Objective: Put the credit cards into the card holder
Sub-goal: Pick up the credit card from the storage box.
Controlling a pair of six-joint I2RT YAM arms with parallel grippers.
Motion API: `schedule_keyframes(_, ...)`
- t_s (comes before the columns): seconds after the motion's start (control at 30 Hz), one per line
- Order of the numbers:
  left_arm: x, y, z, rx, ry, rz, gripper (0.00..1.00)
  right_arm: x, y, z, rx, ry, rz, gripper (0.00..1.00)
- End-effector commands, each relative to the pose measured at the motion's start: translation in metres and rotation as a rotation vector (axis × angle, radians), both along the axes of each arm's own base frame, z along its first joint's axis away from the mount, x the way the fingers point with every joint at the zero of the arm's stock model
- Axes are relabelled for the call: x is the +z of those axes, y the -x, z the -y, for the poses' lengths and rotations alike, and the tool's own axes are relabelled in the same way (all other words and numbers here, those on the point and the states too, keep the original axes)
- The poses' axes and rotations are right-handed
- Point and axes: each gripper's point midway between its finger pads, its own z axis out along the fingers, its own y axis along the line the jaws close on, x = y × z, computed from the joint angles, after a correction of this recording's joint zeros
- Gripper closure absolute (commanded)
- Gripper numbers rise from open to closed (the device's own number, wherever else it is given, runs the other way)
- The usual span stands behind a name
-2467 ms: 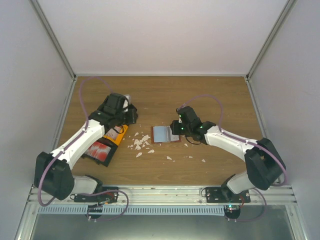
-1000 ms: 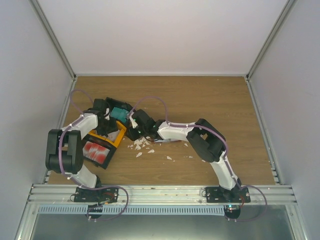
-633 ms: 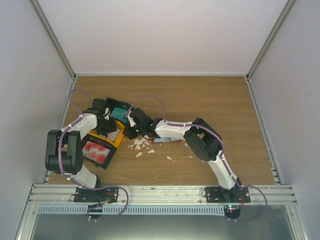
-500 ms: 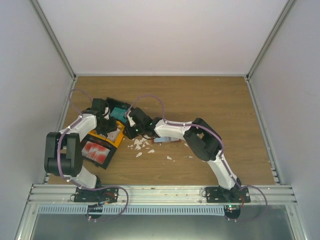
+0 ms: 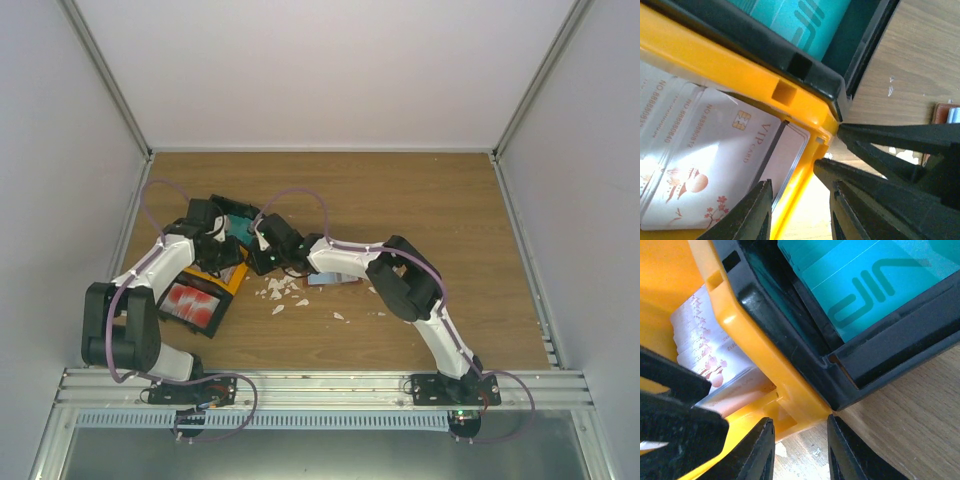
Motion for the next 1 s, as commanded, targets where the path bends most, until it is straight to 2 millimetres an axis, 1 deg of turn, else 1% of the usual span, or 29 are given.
schedule_keyframes(0.0,0.004,0.01,0.01,-0.019,0.05,-0.009,0.65,-0.018,-0.003,0.016,-0.043,0.05,-0.022,0.7)
schedule_keyframes(0.17,0.008,0.011,0.019,-0.042,0.104,0.0,0.64,-0.005,-0.001,0.023,-0.06,0.014,-0.011,0.7)
schedule_keyframes(0.3,0.008,0.012,0.024,-0.052,0.129,0.0,0.64,0.002,0.0,0.035,-0.082,-0.005,-0.007,0.71)
schedule_keyframes(0.43,0.005,0.008,0.012,-0.037,0.058,0.015,0.6,0.006,0.003,0.045,-0.097,-0.006,-0.002,0.71)
schedule_keyframes(0.53,0.004,0.003,0.002,-0.021,-0.007,0.036,0.56,0.003,0.006,0.048,-0.098,0.003,-0.007,0.71)
schedule_keyframes(0.63,0.004,0.001,-0.001,-0.025,-0.029,0.044,0.54,0.0,0.007,0.05,-0.097,0.008,-0.013,0.71)
schedule_keyframes(0.83,0.011,-0.004,0.002,-0.047,-0.039,0.082,0.51,-0.004,0.009,0.051,-0.096,0.015,-0.02,0.71)
schedule_keyframes(0.97,-0.004,0.0,-0.001,-0.061,-0.098,0.044,0.46,-0.004,0.01,0.053,-0.095,0.019,-0.023,0.71)
